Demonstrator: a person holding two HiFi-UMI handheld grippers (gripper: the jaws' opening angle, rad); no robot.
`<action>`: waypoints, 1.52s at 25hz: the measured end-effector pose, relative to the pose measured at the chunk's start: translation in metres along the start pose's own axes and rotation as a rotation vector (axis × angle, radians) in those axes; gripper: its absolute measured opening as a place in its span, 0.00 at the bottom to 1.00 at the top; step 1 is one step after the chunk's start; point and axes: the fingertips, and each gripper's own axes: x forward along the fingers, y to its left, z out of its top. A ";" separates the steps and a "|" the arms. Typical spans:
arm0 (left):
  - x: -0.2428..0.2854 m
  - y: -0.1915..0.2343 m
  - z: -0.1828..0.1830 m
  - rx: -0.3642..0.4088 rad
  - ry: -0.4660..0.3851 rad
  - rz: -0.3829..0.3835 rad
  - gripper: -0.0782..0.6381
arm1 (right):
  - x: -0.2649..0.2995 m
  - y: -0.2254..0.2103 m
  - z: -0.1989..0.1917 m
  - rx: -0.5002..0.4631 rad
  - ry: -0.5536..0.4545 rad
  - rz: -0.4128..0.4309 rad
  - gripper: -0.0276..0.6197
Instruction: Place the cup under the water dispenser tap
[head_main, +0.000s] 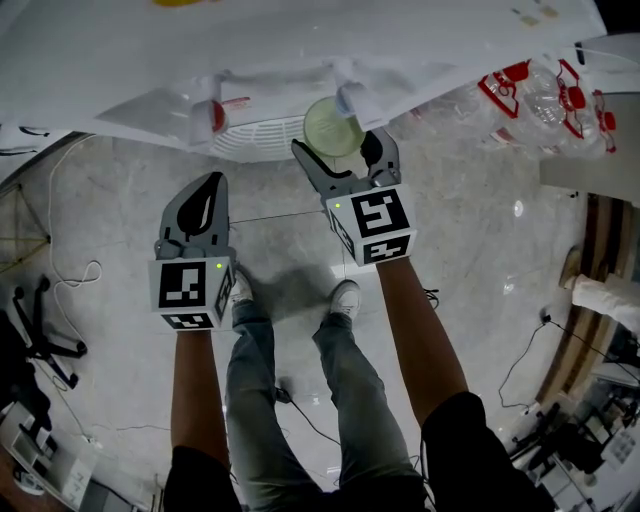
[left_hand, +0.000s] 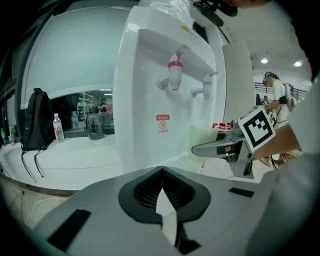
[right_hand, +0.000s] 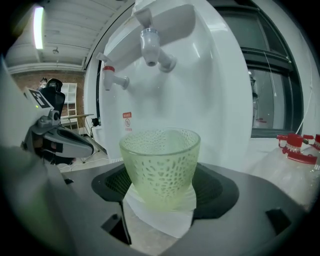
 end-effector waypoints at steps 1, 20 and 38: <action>0.000 0.000 0.001 0.001 -0.003 0.000 0.12 | 0.000 0.000 0.000 -0.002 -0.004 0.002 0.61; -0.003 -0.011 -0.004 -0.008 -0.001 -0.008 0.12 | -0.018 0.008 -0.019 -0.018 0.026 0.018 0.68; -0.022 -0.034 0.005 -0.014 0.001 0.001 0.12 | -0.086 -0.010 -0.025 0.037 0.023 -0.052 0.37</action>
